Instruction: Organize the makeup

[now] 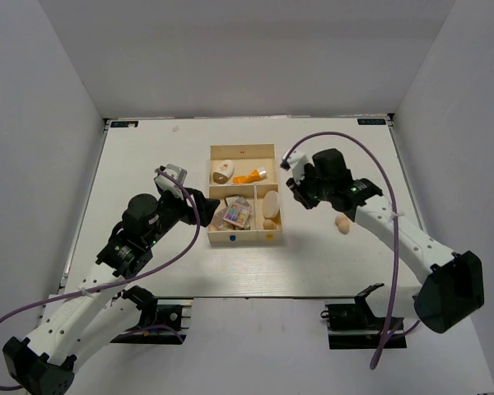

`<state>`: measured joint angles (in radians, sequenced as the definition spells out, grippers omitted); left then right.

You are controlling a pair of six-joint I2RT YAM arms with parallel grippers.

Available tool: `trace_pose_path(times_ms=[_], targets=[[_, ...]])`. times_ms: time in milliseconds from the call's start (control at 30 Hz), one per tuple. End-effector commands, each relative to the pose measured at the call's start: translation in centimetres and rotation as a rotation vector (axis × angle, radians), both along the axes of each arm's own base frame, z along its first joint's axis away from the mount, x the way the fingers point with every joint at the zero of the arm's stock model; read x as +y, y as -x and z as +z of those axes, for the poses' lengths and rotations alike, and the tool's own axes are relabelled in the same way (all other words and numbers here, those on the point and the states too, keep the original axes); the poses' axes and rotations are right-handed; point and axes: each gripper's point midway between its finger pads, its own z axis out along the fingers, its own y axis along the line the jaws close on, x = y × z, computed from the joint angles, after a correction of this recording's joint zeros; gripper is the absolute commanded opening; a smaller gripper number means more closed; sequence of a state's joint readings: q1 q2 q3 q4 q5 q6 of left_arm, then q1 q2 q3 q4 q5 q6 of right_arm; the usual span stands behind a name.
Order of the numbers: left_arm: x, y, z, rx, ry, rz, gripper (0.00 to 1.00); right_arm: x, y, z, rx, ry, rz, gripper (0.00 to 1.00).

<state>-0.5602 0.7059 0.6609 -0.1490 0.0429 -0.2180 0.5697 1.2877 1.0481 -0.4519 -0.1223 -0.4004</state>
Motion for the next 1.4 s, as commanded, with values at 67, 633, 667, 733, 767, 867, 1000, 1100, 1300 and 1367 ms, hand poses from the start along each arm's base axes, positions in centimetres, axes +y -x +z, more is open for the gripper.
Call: trace_pose_path(times_ms=[67, 633, 667, 733, 767, 867, 1000, 1100, 1300, 1367], targets=[[-0.1, 0.1, 0.2, -0.013, 0.009, -0.014, 0.98, -8.5, -2.6, -3.4, 0.02, 0.122, -0.391, 0.55], [0.0, 0.1, 0.2, -0.012, 0.008, -0.004, 0.98, -16.6, -1.1, -12.5, 0.34, 0.148, -0.533, 0.68], [0.1, 0.2, 0.3, -0.015, 0.01, -0.003, 0.98, -16.5, -0.9, -13.0, 0.36, 0.147, -0.527, 0.65], [0.1, 0.1, 0.3, -0.013, 0.009, -0.003, 0.98, -16.1, -0.7, -13.4, 0.386, 0.125, -0.509, 0.63], [0.1, 0.2, 0.4, -0.018, 0.012, -0.003, 0.98, -15.9, -0.7, -13.5, 0.395, 0.11, -0.498, 0.6], [0.1, 0.1, 0.3, -0.015, 0.01, -0.001, 0.98, -15.7, -0.9, -13.6, 0.408, 0.1, -0.489, 0.46], [0.1, 0.1, 0.3, -0.013, 0.009, 0.0, 0.98, -15.2, -1.1, -12.8, 0.395, 0.073, -0.456, 0.2], [0.0, 0.1, 0.3, -0.013, 0.009, -0.003, 0.98, -13.9, -1.6, -10.2, 0.314, 0.04, -0.379, 0.06], [0.0, 0.0, 0.2, -0.013, 0.009, -0.003, 0.98, -7.3, -0.4, -2.4, 0.201, -0.141, -0.046, 0.06], [0.0, 0.0, 0.2, -0.012, 0.008, -0.003, 0.98, -4.6, 0.5, -0.7, 0.181, -0.18, 0.055, 0.06]])
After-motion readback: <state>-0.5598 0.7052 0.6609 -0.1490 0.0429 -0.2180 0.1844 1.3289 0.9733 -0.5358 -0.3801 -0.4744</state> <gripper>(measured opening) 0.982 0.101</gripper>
